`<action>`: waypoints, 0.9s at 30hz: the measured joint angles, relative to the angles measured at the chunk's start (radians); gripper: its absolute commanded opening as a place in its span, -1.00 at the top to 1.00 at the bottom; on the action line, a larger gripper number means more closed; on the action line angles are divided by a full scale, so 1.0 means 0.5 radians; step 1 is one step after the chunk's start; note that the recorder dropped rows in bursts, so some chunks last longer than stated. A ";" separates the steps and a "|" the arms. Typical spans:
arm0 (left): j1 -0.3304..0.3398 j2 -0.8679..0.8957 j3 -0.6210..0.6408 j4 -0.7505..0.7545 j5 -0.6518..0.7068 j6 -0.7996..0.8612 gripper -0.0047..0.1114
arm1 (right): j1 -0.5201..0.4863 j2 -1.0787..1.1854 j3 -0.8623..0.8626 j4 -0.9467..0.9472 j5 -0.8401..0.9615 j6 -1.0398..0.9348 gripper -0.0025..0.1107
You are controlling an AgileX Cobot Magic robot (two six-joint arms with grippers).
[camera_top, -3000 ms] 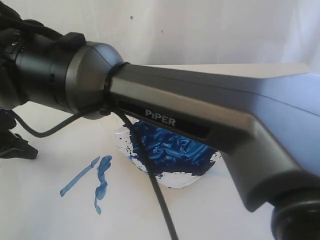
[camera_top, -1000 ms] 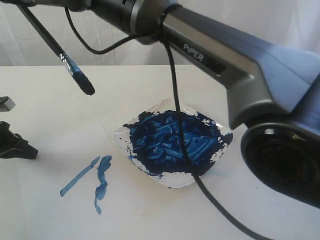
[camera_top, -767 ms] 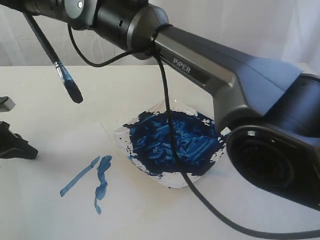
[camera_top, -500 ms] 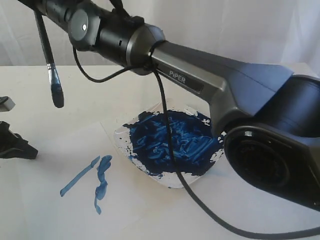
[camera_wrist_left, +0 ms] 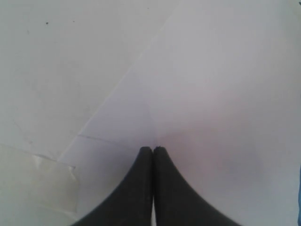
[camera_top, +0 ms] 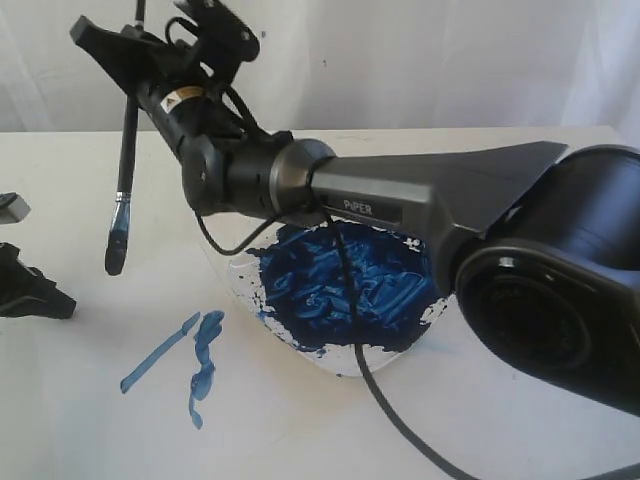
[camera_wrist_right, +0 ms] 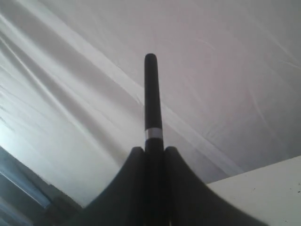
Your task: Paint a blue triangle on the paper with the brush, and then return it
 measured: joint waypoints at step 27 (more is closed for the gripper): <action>0.000 0.000 0.000 0.000 0.000 0.000 0.92 | 0.082 0.306 0.501 -0.228 -0.929 0.747 0.96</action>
